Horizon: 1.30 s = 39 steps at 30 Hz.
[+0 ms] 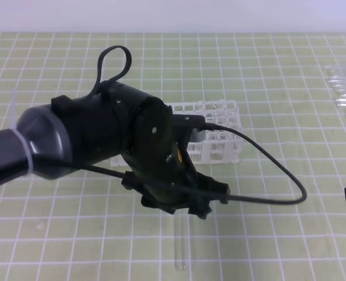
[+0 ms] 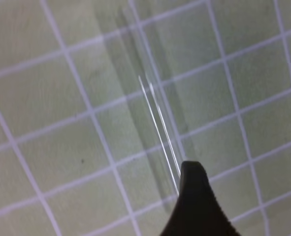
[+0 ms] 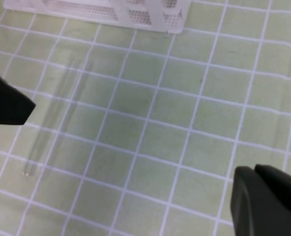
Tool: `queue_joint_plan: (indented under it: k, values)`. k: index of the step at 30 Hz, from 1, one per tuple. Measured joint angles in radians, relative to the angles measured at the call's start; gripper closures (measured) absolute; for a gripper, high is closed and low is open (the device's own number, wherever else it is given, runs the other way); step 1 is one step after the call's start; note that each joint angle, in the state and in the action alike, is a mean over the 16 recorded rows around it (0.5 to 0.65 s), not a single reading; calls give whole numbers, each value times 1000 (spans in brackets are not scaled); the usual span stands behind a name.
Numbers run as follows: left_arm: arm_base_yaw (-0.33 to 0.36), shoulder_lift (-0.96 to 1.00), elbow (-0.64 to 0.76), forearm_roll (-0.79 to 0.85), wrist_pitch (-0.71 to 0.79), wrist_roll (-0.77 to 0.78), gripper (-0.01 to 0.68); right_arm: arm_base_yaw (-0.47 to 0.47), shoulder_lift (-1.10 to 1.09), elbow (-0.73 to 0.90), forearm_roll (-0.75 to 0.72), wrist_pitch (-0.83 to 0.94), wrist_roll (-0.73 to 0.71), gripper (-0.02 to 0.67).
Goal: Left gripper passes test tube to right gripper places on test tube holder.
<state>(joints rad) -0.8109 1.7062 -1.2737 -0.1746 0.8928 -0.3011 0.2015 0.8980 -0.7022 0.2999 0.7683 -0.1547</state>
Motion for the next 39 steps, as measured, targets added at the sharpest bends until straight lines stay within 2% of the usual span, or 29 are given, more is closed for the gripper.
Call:
queue_joint_plan:
  k: [8, 15, 24, 39]
  values:
    - [-1, 37, -42, -16, 38, -113, 269, 0, 0, 1, -145, 8, 176, 670]
    - [-1, 106, -137, 3, 139, -134, 269, 0, -1, 1, -240, 17, 291, 670]
    - [-16, 174, -220, 33, 271, -136, 268, 0, -2, 1, -251, 25, 303, 670]
    - [-76, 234, -221, 72, 337, -148, 270, 0, -2, 1, -256, 28, 303, 670]
